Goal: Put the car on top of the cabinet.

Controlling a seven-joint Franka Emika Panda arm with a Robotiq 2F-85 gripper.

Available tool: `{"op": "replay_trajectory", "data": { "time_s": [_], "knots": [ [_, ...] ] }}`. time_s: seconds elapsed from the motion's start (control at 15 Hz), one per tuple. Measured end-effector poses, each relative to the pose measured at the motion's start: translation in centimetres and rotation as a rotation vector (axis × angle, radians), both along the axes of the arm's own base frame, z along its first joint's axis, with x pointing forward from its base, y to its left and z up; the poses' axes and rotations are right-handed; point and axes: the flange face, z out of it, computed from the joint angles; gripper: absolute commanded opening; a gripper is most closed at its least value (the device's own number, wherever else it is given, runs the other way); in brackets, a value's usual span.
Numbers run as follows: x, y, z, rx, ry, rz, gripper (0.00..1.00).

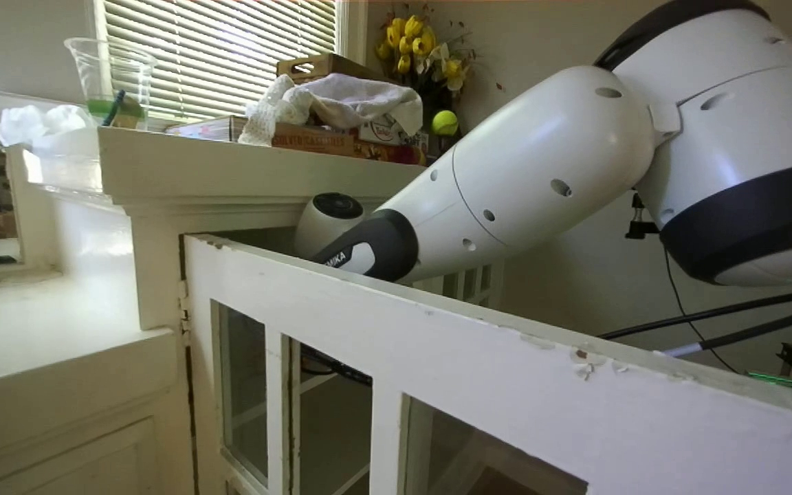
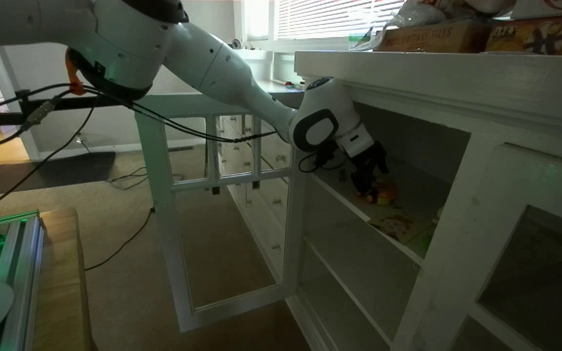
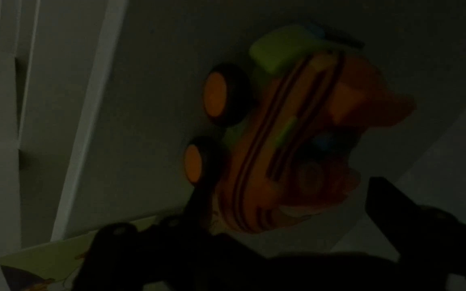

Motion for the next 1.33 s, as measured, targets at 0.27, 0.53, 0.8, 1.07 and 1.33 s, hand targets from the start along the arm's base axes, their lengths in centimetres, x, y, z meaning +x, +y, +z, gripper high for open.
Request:
{"op": "replay_trajectory", "data": {
  "time_s": [0.27,0.53,0.8,1.07,1.33],
  "knots": [
    [-0.03,-0.01,-0.17,0.004,0.011,0.007,1.00],
    [-0.20,-0.10,-0.69,0.027,0.049,0.002,1.00],
    [-0.32,-0.06,-1.01,0.048,0.069,-0.005,1.00],
    [-0.33,-0.06,-1.01,0.052,0.068,-0.007,0.72],
    [-0.30,-0.05,-0.85,0.061,0.056,-0.011,0.56]
  ]
}}
